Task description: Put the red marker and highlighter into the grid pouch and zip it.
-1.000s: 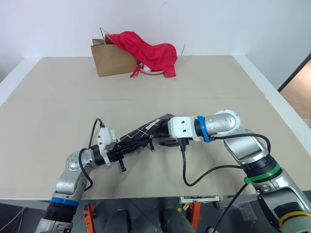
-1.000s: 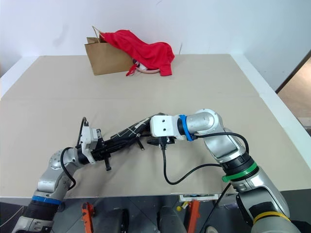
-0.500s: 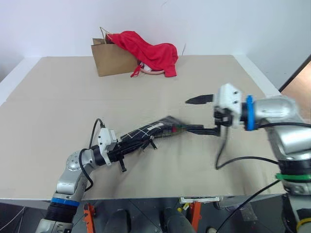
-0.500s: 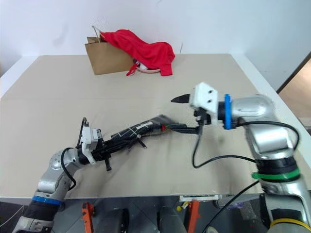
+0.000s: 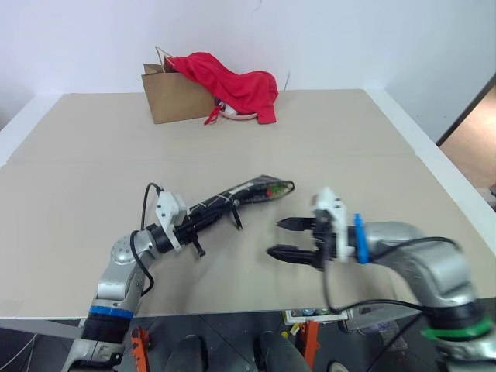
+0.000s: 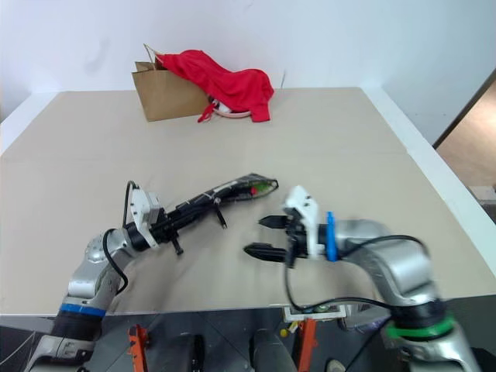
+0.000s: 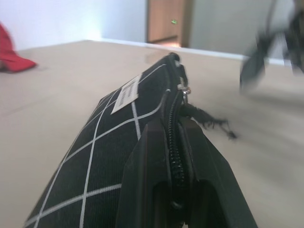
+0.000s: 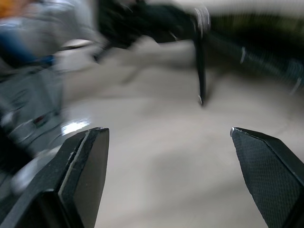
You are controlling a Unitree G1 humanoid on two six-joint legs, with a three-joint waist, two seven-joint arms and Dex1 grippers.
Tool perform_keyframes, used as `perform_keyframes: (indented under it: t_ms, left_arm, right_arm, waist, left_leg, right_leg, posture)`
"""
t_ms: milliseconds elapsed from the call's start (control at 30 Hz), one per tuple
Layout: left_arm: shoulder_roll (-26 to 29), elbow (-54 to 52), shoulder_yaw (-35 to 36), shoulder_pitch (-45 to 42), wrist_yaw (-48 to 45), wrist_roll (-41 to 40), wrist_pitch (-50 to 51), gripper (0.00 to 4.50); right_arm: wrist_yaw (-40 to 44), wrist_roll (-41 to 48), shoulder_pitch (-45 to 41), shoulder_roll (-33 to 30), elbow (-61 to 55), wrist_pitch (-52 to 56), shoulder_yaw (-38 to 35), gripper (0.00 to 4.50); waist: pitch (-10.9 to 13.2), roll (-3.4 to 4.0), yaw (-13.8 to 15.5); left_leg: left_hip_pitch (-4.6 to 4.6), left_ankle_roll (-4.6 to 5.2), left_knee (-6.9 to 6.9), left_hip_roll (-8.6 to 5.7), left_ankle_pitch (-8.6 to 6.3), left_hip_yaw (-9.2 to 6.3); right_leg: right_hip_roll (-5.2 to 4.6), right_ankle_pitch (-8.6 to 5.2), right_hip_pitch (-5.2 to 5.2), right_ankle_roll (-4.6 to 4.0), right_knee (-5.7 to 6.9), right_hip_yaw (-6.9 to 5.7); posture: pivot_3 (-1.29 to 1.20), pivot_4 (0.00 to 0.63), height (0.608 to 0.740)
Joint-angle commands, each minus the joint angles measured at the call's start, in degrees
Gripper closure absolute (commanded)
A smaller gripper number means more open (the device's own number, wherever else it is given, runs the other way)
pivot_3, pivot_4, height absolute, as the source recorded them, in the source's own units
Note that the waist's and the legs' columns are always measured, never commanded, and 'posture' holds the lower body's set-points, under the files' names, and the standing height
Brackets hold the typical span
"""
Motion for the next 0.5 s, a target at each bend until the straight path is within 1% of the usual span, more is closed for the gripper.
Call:
perform_keyframes:
  t_ms: [33,200,400,500]
  left_arm:
    - [-0.8,-2.0,1.0,-0.7,1.4,-2.4,2.4,4.5]
    - [-1.7,-4.8,0.8,-0.6,2.1,-4.8,6.2,4.5]
    - [-1.6,-6.8,0.4,0.2,2.1,-5.6,8.1,4.5]
    - [-1.9,-7.9,0.1,0.6,2.4,-6.1,8.9,4.5]
  right_arm:
    - [-5.7,-3.8,-4.7,4.2,3.0,-0.5,1.7,0.1]
    - [-7.9,-7.8,-7.9,8.6,6.8,-2.7,4.8,0.1]
    - [-8.6,-10.6,-10.5,12.0,10.7,-4.4,6.2,0.1]
    - [-10.1,-12.5,-12.7,14.7,14.4,-5.6,6.5,0.1]
  waist:
    - [0.0,0.0,0.0]
    - [0.0,-0.02,0.1]
    - [0.0,-0.02,0.1]
    - [0.0,-0.02,0.0]
  left_leg:
    - [0.01,0.0,-0.01,0.0,0.0,0.01]
    - [-0.23,0.0,-0.02,-0.02,-0.03,-0.03]
    - [-0.33,0.0,-0.06,-0.07,-0.04,-0.04]
    - [-0.3,0.0,-0.05,-0.05,-0.04,-0.03]
  right_leg:
    - [0.0,-0.01,0.01,0.02,0.0,0.01]
    - [-0.04,-0.1,-0.1,0.05,-0.04,-0.03]
    - [-0.11,-0.1,-0.18,0.0,-0.04,-0.05]
    - [-0.08,-0.11,-0.19,0.02,-0.03,-0.05]
  posture:
    - [0.0,0.15,0.74]
    - [0.0,0.15,0.74]
    - [0.0,0.15,0.74]
    - [0.0,0.15,0.74]
